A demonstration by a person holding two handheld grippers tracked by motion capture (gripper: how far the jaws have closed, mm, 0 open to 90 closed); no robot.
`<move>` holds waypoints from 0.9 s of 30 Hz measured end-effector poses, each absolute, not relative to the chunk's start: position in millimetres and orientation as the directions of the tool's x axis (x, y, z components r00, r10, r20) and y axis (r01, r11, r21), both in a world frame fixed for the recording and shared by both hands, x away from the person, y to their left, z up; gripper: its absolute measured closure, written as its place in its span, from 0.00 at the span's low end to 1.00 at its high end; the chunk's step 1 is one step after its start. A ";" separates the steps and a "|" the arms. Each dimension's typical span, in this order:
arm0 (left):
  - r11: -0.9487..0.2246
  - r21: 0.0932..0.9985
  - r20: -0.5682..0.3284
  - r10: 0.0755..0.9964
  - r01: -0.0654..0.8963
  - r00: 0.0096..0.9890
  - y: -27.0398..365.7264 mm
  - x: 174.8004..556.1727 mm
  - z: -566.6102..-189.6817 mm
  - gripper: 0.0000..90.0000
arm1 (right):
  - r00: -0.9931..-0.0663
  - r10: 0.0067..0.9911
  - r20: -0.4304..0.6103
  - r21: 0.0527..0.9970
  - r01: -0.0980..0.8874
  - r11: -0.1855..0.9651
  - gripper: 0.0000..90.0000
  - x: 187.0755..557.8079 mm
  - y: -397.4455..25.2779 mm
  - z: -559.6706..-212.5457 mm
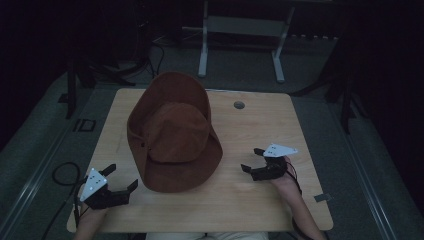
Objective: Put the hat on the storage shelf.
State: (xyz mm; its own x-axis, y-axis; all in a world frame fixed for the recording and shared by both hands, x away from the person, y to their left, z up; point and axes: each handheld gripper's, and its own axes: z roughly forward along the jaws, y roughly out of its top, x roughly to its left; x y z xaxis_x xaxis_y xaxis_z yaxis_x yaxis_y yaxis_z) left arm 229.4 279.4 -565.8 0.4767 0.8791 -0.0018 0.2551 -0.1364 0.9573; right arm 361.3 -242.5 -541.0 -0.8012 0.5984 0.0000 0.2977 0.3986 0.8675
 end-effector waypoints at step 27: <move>-0.140 0.958 0.002 0.878 0.252 0.479 279.5 229.2 -566.2 0.03 | -0.704 0.710 0.016 0.863 0.368 0.346 0.15 351.2 -304.6 -556.3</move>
